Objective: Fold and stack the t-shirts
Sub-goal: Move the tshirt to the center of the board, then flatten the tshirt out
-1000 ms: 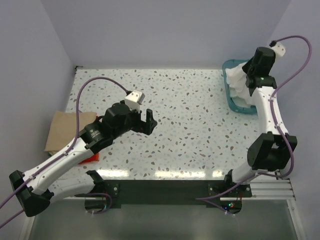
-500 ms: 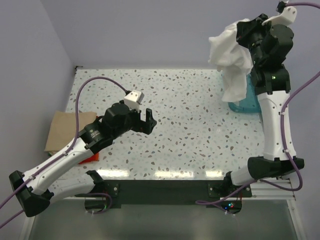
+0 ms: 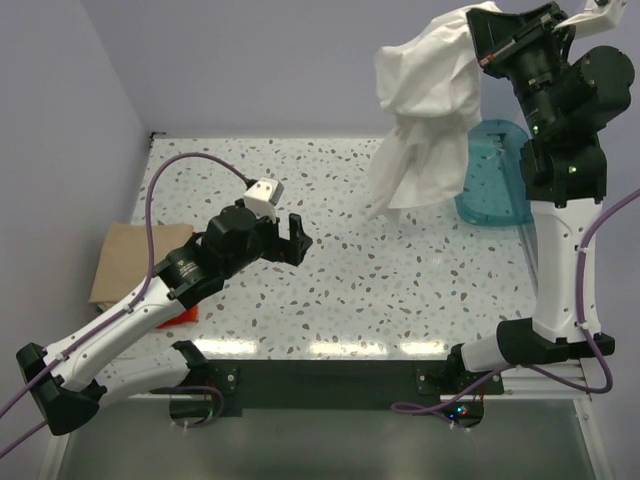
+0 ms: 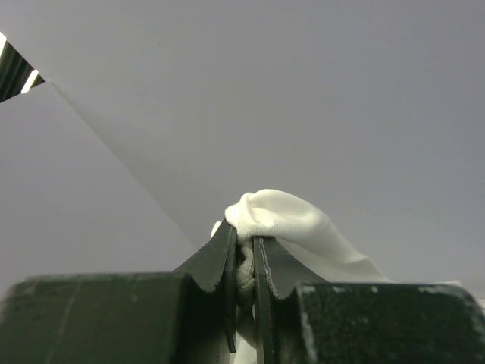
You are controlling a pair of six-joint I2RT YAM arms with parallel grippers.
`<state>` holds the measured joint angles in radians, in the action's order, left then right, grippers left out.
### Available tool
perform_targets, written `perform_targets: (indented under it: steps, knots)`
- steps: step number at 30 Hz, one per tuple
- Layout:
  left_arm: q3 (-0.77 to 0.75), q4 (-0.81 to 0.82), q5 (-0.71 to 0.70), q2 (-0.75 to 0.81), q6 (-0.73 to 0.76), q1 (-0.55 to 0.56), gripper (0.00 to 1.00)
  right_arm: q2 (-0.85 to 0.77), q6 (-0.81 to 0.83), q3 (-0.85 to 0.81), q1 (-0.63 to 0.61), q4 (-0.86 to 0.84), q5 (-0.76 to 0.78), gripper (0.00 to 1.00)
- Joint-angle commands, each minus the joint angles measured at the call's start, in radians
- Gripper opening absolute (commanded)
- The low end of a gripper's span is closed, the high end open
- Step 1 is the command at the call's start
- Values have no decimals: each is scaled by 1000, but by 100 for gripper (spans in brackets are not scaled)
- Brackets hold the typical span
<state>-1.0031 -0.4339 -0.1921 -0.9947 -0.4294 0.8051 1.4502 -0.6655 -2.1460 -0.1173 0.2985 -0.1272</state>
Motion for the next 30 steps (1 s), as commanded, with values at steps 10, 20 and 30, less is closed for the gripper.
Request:
perform_targets:
  steps: [10,20,30]
  knots:
    - [17,61,-3,-88,-130,-14,100,-42,-26,507,21,20,147,70]
    - [247,254,132,-248,-295,-6,85,-301,33,1075,45,7,129,78]
    - [189,490,166,-559,-359,22,84,-407,56,1491,33,-56,190,72]
